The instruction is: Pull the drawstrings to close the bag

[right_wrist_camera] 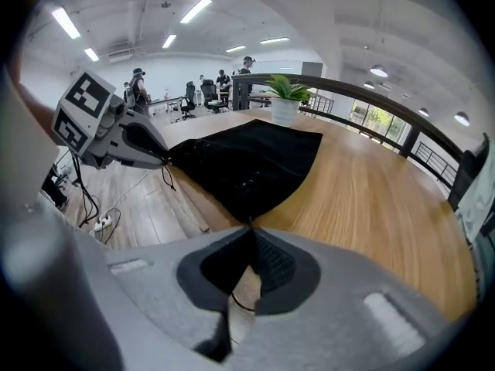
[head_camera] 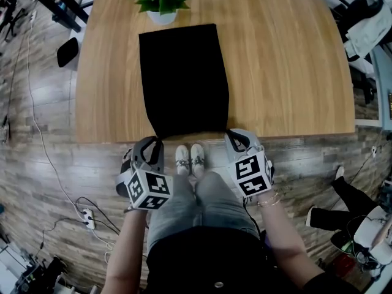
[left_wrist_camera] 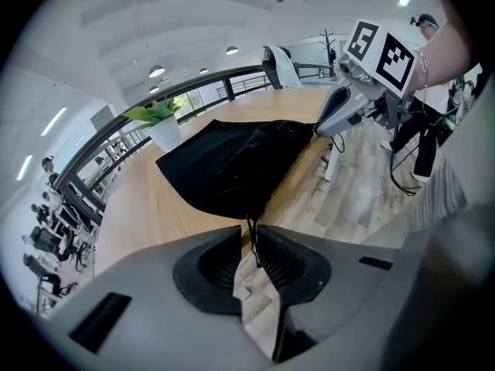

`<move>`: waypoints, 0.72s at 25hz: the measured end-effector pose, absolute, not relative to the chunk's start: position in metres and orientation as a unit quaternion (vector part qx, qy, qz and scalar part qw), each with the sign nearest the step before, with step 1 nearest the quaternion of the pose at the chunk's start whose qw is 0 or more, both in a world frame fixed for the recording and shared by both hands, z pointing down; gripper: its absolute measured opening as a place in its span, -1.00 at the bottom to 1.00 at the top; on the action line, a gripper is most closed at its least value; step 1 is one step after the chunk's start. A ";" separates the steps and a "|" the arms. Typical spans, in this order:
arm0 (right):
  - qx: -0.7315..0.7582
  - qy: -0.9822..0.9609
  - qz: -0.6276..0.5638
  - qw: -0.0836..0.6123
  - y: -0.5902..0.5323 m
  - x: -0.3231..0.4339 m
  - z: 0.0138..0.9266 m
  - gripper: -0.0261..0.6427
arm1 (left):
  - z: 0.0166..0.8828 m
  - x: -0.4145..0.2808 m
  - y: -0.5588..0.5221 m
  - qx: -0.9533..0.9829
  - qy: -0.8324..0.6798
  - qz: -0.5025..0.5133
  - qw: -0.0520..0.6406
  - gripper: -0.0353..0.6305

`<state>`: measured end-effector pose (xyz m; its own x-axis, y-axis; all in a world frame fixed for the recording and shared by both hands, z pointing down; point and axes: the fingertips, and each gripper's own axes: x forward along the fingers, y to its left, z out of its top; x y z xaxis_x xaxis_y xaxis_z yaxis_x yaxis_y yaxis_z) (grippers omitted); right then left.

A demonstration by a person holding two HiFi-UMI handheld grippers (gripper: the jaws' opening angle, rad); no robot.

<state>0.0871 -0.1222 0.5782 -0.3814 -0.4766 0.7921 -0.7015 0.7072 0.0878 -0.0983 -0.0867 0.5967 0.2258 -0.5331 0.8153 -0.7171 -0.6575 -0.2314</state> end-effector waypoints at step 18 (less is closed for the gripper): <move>0.359 -0.831 0.129 0.406 -0.118 0.085 0.564 -0.92 | 0.587 -0.096 -0.088 0.779 -0.378 0.493 0.087 -0.82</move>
<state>0.0854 -0.1182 0.5636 -0.4131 -0.4909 0.7670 -0.7009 0.7092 0.0764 -0.0956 -0.0881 0.5866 0.2275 -0.5030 0.8338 -0.6739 -0.6994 -0.2381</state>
